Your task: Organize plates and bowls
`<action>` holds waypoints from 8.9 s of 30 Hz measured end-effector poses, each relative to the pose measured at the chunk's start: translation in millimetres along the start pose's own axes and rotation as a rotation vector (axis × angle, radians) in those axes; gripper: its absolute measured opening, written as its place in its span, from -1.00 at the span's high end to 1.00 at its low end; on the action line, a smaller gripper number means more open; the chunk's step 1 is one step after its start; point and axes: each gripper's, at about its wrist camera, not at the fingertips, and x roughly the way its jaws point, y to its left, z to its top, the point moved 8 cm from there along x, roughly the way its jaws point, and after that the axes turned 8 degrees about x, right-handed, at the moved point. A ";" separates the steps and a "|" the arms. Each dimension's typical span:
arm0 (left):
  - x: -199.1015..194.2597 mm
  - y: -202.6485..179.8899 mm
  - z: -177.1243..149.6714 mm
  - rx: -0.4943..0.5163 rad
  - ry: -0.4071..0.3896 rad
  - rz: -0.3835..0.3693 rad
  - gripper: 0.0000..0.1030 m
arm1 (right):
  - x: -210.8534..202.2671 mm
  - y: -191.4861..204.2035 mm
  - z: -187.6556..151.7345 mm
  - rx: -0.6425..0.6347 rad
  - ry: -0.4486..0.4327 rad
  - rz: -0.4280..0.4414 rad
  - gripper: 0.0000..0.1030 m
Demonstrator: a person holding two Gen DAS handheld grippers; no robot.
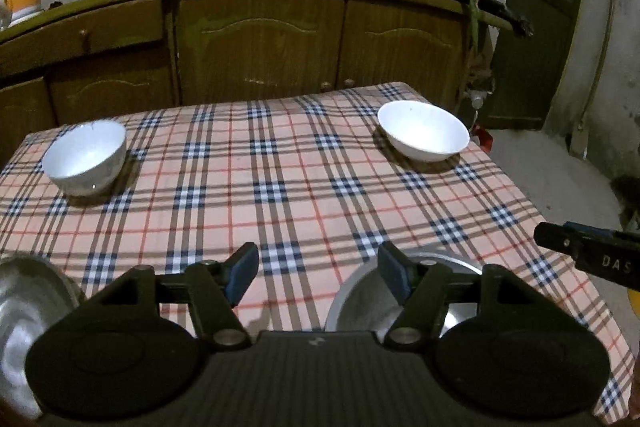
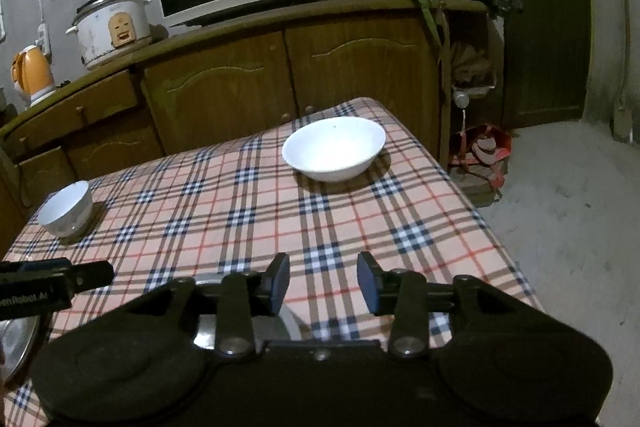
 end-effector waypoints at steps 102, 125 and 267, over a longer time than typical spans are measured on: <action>-7.2 -22.0 71.2 0.025 -0.047 -0.036 0.61 | -20.9 58.9 72.2 0.021 -0.046 0.132 0.53; -28.1 -8.0 21.0 -0.003 -0.019 -0.012 0.60 | -41.8 76.0 20.3 0.002 0.007 0.152 0.53; -44.2 198.9 -19.0 -0.228 -0.005 0.269 -0.50 | 30.8 249.7 -18.4 -0.203 0.094 0.225 0.03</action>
